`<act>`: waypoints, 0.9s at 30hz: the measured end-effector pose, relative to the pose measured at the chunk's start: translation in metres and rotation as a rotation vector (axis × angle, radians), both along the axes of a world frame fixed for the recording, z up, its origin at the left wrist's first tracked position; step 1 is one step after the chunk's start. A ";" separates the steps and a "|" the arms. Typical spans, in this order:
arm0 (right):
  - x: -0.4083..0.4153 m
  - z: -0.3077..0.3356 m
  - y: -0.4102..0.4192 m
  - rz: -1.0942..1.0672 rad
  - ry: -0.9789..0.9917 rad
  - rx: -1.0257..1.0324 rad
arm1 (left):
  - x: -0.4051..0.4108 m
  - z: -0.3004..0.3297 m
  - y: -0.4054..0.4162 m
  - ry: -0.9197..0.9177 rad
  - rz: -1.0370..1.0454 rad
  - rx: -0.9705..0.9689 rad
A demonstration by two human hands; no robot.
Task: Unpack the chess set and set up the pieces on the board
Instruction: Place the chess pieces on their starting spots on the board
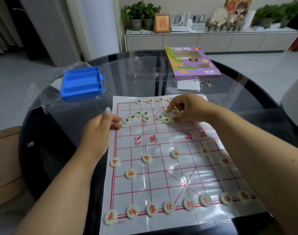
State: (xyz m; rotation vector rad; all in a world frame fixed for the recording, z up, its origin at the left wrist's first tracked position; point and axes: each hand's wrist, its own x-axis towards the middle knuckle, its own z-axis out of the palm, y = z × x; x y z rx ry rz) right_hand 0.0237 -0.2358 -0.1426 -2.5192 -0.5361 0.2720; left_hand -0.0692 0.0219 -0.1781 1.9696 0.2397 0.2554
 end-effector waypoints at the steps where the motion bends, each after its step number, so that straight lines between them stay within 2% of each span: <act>1: 0.000 0.000 0.002 0.007 -0.016 -0.005 | 0.000 0.000 0.000 0.000 0.000 0.000; 10: 0.002 -0.012 0.027 0.003 -0.210 -0.098 | -0.001 0.000 -0.001 0.016 0.014 0.003; 15: -0.002 -0.013 0.034 -0.005 -0.243 -0.067 | -0.002 0.000 0.001 0.015 0.015 -0.005; 17: 0.001 -0.010 0.025 -0.069 -0.222 0.049 | -0.002 0.001 0.001 0.013 0.012 -0.007; 21: 0.024 -0.007 -0.015 -0.358 -0.183 0.338 | -0.001 0.001 -0.001 0.007 0.010 0.000; 23: 0.035 -0.012 -0.034 -0.441 -0.175 0.318 | -0.001 0.001 -0.002 0.001 0.012 -0.010; 27: 0.047 -0.024 -0.050 -0.471 -0.159 0.177 | -0.002 0.002 -0.003 -0.010 0.012 -0.015</act>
